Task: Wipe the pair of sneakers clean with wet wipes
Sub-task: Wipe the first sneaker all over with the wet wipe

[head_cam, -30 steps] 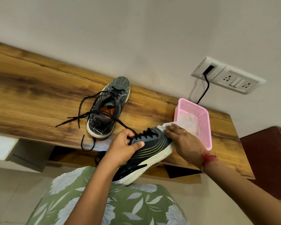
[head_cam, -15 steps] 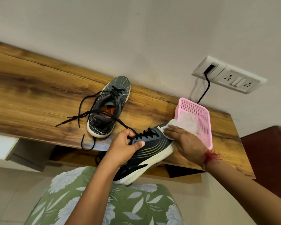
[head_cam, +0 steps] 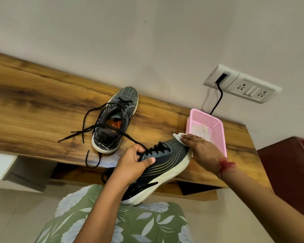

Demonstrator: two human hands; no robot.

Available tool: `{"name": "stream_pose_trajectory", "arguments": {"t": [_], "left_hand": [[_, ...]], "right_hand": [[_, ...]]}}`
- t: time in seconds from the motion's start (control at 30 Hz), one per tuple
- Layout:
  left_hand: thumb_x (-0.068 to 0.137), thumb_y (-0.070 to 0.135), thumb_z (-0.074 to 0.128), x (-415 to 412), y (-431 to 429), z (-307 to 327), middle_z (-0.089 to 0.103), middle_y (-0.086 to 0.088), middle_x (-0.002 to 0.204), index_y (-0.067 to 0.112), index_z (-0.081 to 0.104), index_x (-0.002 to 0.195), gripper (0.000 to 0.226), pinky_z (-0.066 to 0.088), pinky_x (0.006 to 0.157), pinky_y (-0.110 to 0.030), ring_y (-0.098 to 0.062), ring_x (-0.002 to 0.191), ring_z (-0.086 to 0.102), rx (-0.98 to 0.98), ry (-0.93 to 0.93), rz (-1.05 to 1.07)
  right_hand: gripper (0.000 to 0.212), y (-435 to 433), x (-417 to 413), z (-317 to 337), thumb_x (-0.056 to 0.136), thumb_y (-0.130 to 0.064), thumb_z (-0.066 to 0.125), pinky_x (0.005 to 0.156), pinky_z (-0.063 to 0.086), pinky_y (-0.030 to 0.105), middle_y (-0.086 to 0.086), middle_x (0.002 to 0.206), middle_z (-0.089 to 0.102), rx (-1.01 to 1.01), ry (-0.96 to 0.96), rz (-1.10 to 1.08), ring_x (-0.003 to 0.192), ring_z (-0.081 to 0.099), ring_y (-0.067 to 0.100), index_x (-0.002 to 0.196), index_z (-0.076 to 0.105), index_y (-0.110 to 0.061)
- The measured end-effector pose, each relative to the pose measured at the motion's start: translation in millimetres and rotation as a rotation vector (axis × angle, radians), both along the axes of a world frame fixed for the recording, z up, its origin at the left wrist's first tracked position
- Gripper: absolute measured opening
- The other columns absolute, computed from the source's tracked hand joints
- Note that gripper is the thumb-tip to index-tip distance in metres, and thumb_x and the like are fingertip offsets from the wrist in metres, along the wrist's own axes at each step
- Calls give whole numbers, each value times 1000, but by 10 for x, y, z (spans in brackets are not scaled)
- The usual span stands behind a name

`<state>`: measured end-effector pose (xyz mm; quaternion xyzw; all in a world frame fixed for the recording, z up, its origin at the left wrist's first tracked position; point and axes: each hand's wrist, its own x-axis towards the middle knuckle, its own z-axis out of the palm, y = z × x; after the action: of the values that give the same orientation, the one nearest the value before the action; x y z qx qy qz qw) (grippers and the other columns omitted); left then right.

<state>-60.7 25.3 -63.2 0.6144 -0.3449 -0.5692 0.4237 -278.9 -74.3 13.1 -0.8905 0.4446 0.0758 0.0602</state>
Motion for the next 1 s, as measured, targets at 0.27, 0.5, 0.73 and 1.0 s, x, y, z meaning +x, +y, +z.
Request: {"name": "stream_pose_trajectory", "arguments": {"t": [0.27, 0.5, 0.73, 1.0], "left_hand": [[59, 45, 76, 50, 9, 6, 68, -19, 97, 28, 54, 94, 44, 54, 83, -54, -33, 90, 68, 32, 22, 26], [50, 63, 70, 64, 32, -47, 68, -19, 100, 38, 53, 88, 49, 54, 82, -56, -33, 91, 67, 26, 6, -11], [62, 61, 66, 64, 18, 69, 66, -18, 88, 24, 55, 86, 45, 50, 82, -42, -24, 86, 63, 26, 15, -40], [98, 40, 47, 106, 47, 113, 52, -8, 81, 12, 51, 82, 33, 39, 76, -34, -20, 81, 53, 6, 12, -112]], "right_hand": [[55, 222, 76, -78, 93, -21, 41, 110, 6, 20, 0, 153, 24, 54, -29, 135, 142, 16, 14, 146, 28, -17], [32, -57, 84, 18, 98, -8, 40, 93, 37, 18, 1, 125, 57, 177, -599, -395, 109, 52, 10, 124, 57, -19], [38, 344, 90, -80, 95, -1, 42, 98, 32, 8, -6, 129, 49, 124, -686, -363, 121, 44, 14, 127, 54, -17], [79, 550, -98, -438, 61, 4, 81, 99, 27, 49, 13, 139, 45, -114, -152, 29, 128, 36, 27, 132, 49, -4]]}}
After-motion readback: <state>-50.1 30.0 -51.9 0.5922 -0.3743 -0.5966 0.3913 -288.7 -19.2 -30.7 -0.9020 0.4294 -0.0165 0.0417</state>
